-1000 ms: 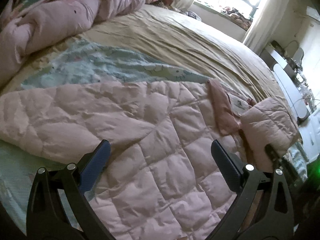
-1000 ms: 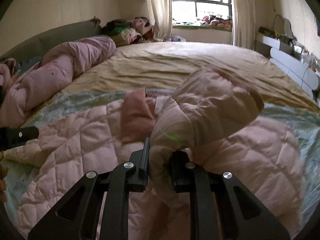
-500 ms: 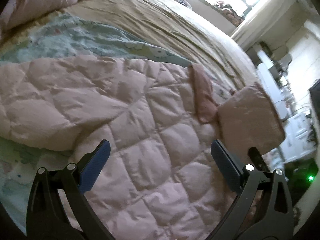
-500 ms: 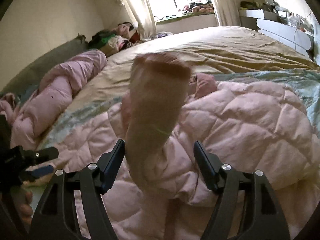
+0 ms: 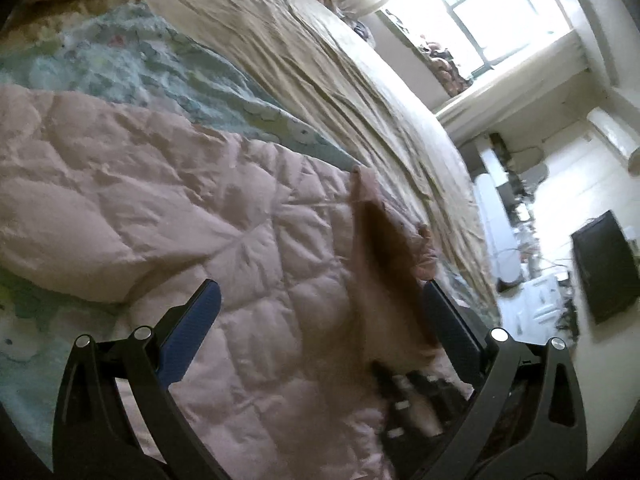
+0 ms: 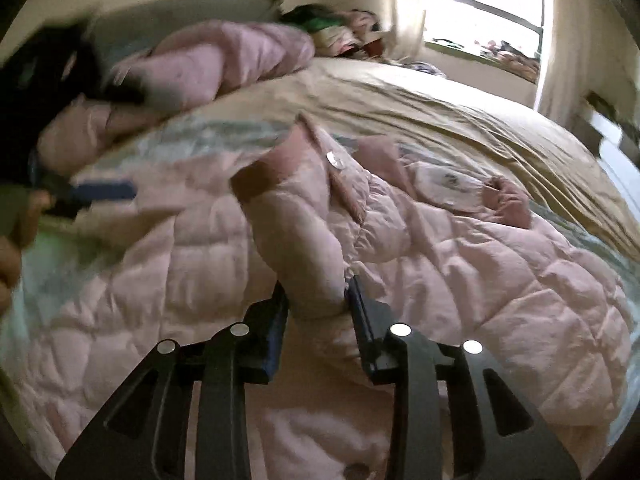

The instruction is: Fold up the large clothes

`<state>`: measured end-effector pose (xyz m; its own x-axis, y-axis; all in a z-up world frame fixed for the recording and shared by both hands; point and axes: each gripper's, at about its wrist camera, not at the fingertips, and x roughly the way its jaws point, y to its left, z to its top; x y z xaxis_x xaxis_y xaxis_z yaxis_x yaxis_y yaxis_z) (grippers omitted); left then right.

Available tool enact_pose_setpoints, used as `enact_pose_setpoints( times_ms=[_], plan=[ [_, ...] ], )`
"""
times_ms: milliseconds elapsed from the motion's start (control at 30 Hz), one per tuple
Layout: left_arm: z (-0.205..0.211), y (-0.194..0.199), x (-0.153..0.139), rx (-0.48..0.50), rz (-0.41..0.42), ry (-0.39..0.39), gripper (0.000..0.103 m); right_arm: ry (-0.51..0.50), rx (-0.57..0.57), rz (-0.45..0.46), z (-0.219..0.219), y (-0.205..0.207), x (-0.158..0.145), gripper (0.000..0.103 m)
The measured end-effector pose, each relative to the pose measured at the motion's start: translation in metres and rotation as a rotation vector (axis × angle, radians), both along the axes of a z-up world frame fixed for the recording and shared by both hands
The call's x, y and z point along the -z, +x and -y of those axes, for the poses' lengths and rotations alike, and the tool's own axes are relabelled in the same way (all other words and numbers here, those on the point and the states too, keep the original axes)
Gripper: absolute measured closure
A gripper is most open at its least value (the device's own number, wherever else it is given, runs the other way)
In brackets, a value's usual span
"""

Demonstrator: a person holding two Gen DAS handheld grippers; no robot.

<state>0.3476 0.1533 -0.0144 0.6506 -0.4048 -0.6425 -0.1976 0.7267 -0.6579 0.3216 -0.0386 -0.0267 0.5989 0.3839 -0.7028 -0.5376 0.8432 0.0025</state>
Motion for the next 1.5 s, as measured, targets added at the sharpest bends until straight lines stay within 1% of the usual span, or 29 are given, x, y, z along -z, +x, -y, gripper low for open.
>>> enact_pose_setpoints(
  times_ms=[67,167,200,267,333,433,533,600,633,667,700,733,767,800,833,900,1000,1100,1133,1167,1200,1233,1300,1367,1500],
  plan=[
    [0.004,0.002,0.002,0.019,-0.001,-0.015,0.009,-0.025,-0.030,0.004,-0.006,-0.006,0.004,0.066],
    [0.011,0.006,0.011,0.044,-0.025,-0.024,0.009,-0.022,-0.070,-0.013,-0.015,-0.012,0.009,0.062],
    [0.013,0.007,0.016,0.051,-0.039,-0.033,0.009,-0.018,-0.085,-0.019,-0.016,-0.015,0.009,0.053],
    [0.017,0.009,0.026,0.058,-0.069,-0.050,0.009,-0.017,-0.084,-0.020,-0.016,-0.019,0.009,0.041],
    [0.021,0.011,0.033,0.062,-0.090,-0.038,0.009,0.005,-0.065,-0.032,-0.011,-0.024,0.006,0.039],
    [0.026,0.014,0.042,0.074,-0.105,-0.019,0.009,0.079,-0.011,-0.071,0.012,-0.032,0.000,0.036],
    [0.037,0.014,0.047,0.115,-0.061,-0.031,0.009,0.125,0.059,-0.076,0.043,-0.042,-0.010,0.034],
    [0.045,0.013,0.048,0.137,-0.049,-0.006,0.012,0.128,0.105,-0.069,0.063,-0.048,-0.015,0.034],
    [0.050,0.013,0.047,0.148,-0.048,0.013,0.023,0.130,0.134,-0.068,0.078,-0.050,-0.017,0.034],
    [0.055,0.014,0.047,0.160,-0.043,0.046,0.039,0.132,0.158,-0.069,0.088,-0.052,-0.018,0.034],
    [0.058,0.014,0.047,0.164,-0.040,0.069,0.045,0.135,0.185,-0.072,0.099,-0.055,-0.019,0.034],
    [0.062,0.013,0.047,0.166,-0.040,0.110,0.055,0.146,0.220,-0.078,0.114,-0.057,-0.019,0.034],
    [0.063,0.013,0.047,0.166,-0.036,0.136,0.072,0.154,0.245,-0.084,0.124,-0.060,-0.020,0.034],
    [0.064,0.013,0.046,0.165,-0.026,0.170,0.082,0.160,0.283,-0.092,0.138,-0.062,-0.019,0.034],
    [0.065,0.013,0.044,0.170,-0.013,0.187,0.094,0.162,0.308,-0.096,0.147,-0.066,-0.019,0.034],
    [0.066,0.009,0.036,0.185,0.021,0.207,0.095,0.168,0.358,-0.109,0.168,-0.069,-0.016,0.034],
    [0.065,0.002,0.013,0.174,0.093,0.257,0.097,0.156,0.442,-0.112,0.199,-0.071,-0.015,0.034],
    [0.060,-0.004,-0.002,0.142,0.126,0.340,0.097,0.153,0.520,-0.094,0.223,-0.068,-0.017,0.034],
    [0.060,-0.003,-0.002,0.136,0.121,0.361,0.096,0.152,0.553,-0.087,0.231,-0.067,-0.019,0.034],
    [0.060,-0.001,0.003,0.133,0.099,0.381,0.096,0.153,0.579,-0.084,0.236,-0.064,-0.020,0.034],
    [0.058,0.001,0.010,0.133,0.074,0.382,0.096,0.160,0.611,-0.083,0.243,-0.060,-0.022,0.034],
    [0.055,0.004,0.023,0.131,0.028,0.370,0.096,0.166,0.622,-0.084,0.246,-0.056,-0.022,0.034],
    [0.051,0.003,0.039,0.126,-0.014,0.350,0.096,0.163,0.644,-0.082,0.248,-0.045,-0.025,0.034],
    [0.048,-0.001,0.045,0.123,-0.024,0.345,0.096,0.158,0.627,-0.067,0.245,-0.035,-0.032,0.034],
    [0.049,-0.007,0.043,0.131,-0.017,0.360,0.096,0.130,0.593,-0.037,0.232,-0.008,-0.042,0.034]
  ],
)
